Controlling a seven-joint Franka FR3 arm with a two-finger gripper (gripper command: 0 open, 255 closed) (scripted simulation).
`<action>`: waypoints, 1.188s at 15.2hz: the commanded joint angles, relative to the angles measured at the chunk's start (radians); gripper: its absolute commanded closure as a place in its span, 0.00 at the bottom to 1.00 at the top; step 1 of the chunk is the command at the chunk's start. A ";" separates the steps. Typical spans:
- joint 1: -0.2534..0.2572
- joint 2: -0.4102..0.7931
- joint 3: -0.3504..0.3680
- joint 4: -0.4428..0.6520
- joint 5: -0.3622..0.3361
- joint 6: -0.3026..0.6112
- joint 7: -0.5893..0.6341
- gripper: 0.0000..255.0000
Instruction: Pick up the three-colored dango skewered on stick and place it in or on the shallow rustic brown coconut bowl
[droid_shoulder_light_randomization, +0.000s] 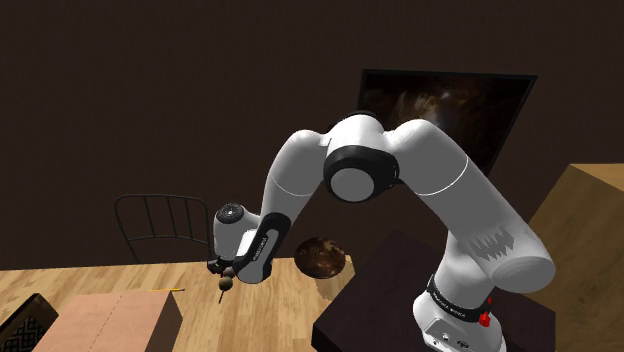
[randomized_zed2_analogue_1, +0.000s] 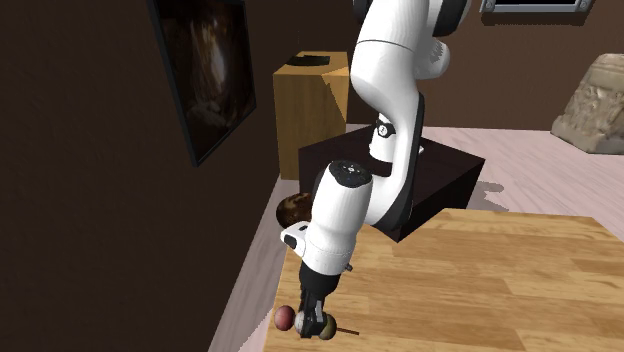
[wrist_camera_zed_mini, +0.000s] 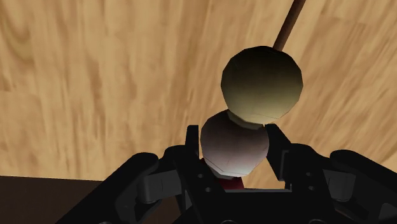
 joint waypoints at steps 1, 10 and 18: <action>0.000 0.000 0.000 0.000 0.000 0.000 0.000 1.00; 0.000 -0.053 0.000 -0.028 -0.002 -0.024 -0.006 1.00; 0.001 -0.155 0.002 -0.073 -0.004 -0.080 -0.017 1.00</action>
